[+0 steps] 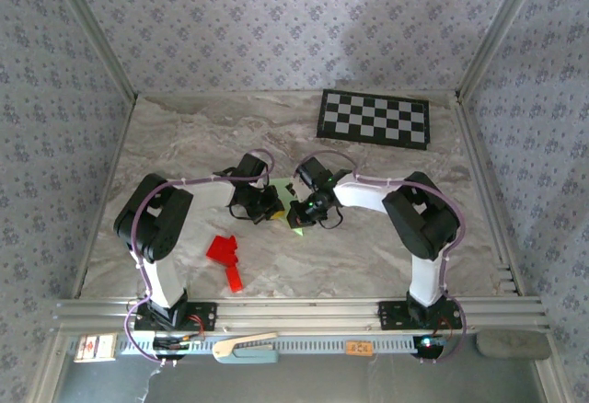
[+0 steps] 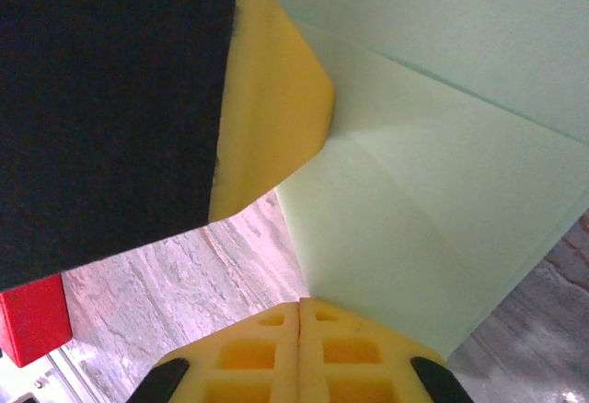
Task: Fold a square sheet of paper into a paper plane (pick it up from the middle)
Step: Third fold the triangle at the center of the table.
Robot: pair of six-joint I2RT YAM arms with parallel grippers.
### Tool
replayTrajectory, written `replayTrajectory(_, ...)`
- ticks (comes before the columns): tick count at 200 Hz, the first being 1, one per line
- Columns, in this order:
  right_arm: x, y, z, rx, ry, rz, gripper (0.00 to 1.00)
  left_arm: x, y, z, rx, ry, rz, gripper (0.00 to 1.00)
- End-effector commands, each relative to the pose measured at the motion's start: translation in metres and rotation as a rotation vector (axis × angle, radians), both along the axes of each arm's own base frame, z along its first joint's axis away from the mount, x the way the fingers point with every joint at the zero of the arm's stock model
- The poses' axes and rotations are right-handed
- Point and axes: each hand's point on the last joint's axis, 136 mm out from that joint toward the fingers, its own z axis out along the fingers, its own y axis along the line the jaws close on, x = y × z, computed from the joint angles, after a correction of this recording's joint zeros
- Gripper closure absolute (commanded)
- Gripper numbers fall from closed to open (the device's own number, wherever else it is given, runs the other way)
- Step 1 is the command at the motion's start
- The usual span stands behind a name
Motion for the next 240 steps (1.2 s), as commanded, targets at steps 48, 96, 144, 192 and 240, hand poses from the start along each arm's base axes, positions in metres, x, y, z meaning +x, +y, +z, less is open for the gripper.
replayTrajectory(48,-0.006,0.004,-0.007,0.020,0.074,0.005,0.95,-0.017,0.023,-0.036,0.134,0.083,0.019,0.96)
replayTrajectory(96,-0.005,0.003,0.000,0.032,0.072,0.000,0.94,-0.017,0.023,-0.037,0.134,0.084,0.018,0.96)
replayTrajectory(144,0.005,-0.005,0.026,0.066,-0.005,-0.036,0.93,-0.018,0.024,-0.037,0.136,0.084,0.018,0.96)
replayTrajectory(192,-0.003,-0.007,0.004,0.022,0.044,-0.027,0.93,-0.017,0.023,-0.036,0.133,0.082,0.019,0.96)
replayTrajectory(240,-0.010,-0.005,-0.010,-0.011,0.072,-0.006,0.93,-0.017,0.023,-0.037,0.133,0.083,0.020,0.96)
